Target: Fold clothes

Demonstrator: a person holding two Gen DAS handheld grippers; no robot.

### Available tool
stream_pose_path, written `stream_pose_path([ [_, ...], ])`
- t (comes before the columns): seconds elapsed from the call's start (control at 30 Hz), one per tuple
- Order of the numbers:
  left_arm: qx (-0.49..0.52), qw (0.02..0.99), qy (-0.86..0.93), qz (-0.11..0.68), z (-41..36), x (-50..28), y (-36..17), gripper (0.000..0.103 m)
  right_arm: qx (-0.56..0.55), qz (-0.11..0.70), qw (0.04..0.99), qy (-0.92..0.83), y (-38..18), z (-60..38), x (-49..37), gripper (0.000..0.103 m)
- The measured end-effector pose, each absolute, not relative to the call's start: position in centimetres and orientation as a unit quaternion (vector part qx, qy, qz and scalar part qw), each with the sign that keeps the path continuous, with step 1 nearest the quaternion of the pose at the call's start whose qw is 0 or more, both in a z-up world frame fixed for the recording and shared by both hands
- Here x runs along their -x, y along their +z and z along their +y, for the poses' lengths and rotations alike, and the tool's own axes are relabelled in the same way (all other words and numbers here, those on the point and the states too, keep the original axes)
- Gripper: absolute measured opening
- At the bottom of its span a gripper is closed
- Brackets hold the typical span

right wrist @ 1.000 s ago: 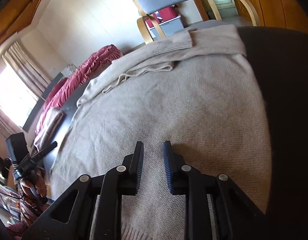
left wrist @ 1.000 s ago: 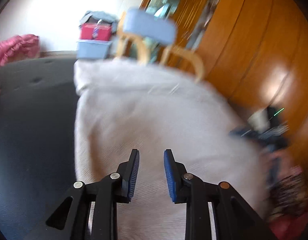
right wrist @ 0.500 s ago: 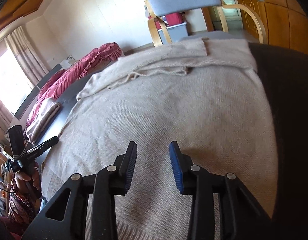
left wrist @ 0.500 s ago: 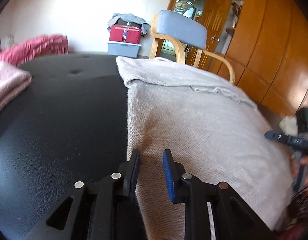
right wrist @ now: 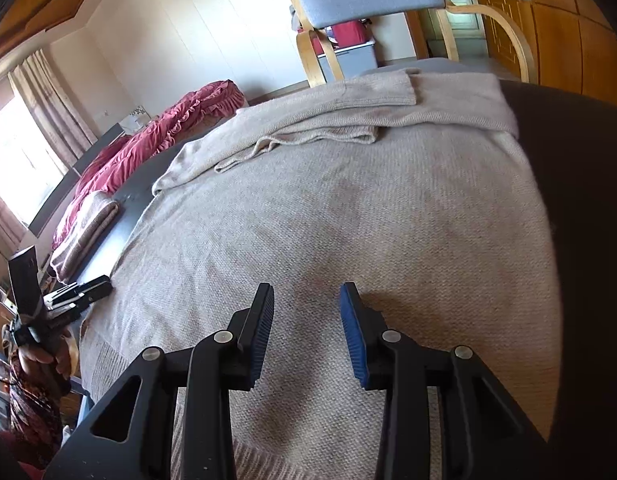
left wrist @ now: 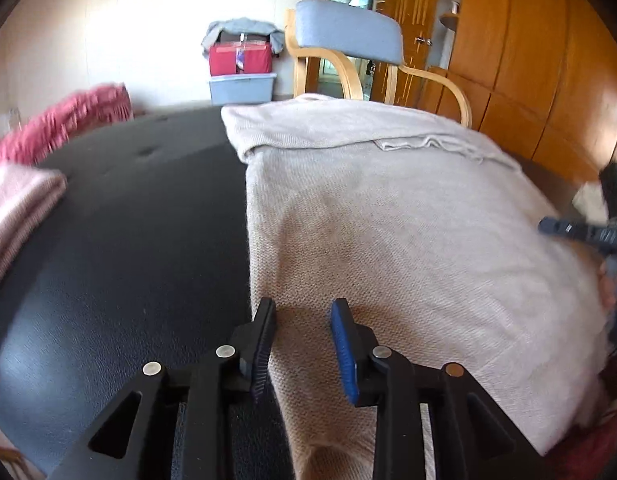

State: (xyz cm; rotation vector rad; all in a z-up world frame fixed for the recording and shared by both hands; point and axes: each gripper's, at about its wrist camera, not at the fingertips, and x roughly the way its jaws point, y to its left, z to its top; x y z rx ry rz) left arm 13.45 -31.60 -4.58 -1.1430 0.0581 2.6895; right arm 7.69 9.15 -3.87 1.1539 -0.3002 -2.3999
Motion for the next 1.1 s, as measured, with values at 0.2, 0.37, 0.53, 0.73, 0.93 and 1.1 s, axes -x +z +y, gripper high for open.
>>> stream_pose_path([
  [0.2,0.385,0.117,0.915,-0.037,-33.1,-13.1,-4.5,0.005,-0.415,-0.105,0.231,-0.874,-3.6,8.8,-7.9,0.037],
  [0.37,0.375,0.13,0.909,-0.126,-36.7,-13.2,-3.7,0.002,-0.407,-0.11,0.23,-0.877,-3.2,9.2,-7.9,0.037],
  [0.53,0.388,0.115,0.9,-0.16,-38.7,-13.1,-5.0,0.001,-0.412,-0.11,0.225,-0.876,-3.6,9.3,-7.7,0.037],
  [0.73,0.382,0.11,0.91,-0.114,-37.8,-13.4,-5.0,0.005,-0.407,-0.116,0.22,-0.879,-3.2,10.1,-7.8,0.037],
  [0.93,0.371,0.069,0.913,-0.157,-39.8,-13.8,-3.5,0.009,-0.398,-0.125,0.203,-0.886,-2.8,12.0,-8.1,0.037],
  [1.1,0.323,0.145,0.924,-0.147,-36.2,-14.7,-0.8,0.015,-0.4,-0.126,0.192,-0.887,-3.0,13.0,-8.3,0.037],
])
